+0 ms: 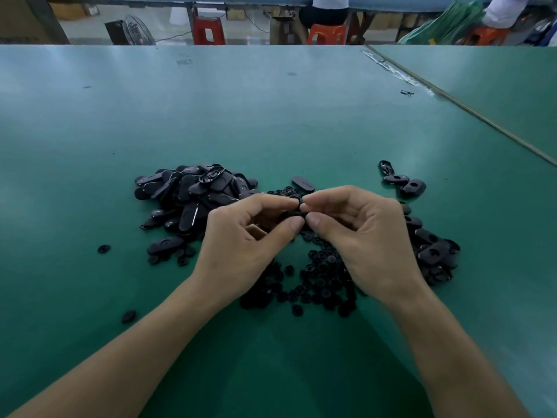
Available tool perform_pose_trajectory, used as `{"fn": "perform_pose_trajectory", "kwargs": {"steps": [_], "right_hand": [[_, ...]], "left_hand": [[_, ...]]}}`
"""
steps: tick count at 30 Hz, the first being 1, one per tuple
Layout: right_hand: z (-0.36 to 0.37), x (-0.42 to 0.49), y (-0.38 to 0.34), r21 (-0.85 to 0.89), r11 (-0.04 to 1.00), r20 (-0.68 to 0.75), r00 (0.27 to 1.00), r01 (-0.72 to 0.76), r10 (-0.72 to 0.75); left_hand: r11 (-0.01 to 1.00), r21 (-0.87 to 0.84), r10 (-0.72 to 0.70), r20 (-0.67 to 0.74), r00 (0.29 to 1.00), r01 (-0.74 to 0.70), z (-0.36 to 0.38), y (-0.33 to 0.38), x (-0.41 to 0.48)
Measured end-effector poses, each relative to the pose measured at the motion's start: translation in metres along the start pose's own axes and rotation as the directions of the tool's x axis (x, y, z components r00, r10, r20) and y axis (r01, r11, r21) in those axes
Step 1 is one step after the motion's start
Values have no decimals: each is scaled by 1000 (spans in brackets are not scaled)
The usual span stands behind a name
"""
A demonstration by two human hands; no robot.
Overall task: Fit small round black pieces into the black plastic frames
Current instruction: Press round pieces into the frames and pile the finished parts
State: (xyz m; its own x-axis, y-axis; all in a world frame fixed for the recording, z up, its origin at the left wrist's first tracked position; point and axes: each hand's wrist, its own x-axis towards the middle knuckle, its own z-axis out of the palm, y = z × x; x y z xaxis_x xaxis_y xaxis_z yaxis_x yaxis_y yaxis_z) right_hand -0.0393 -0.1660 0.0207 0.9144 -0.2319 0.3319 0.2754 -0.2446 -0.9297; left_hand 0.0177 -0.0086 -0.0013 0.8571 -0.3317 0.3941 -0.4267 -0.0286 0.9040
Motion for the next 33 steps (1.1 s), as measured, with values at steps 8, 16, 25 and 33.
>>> {"fn": "perform_pose_trajectory", "kwargs": {"steps": [8,16,25,33], "right_hand": [[-3,-4,11,-652,756,-64,998,-56,19],[6,-6,8,-797,598,-21,994,-82,107],[10,-4,12,-811,582,-47,998,-60,38],[11,-5,5,-504,863,-149,988,-45,-36]], "left_hand": [[998,-44,-45,-88,995,41,-3,-7,3],[990,-127,-72,-137,988,55,-1,-9,5],[987,-145,-93,-132,987,73,-4,-10,5],[987,-132,-109,-112,988,94,-3,-7,6]]}}
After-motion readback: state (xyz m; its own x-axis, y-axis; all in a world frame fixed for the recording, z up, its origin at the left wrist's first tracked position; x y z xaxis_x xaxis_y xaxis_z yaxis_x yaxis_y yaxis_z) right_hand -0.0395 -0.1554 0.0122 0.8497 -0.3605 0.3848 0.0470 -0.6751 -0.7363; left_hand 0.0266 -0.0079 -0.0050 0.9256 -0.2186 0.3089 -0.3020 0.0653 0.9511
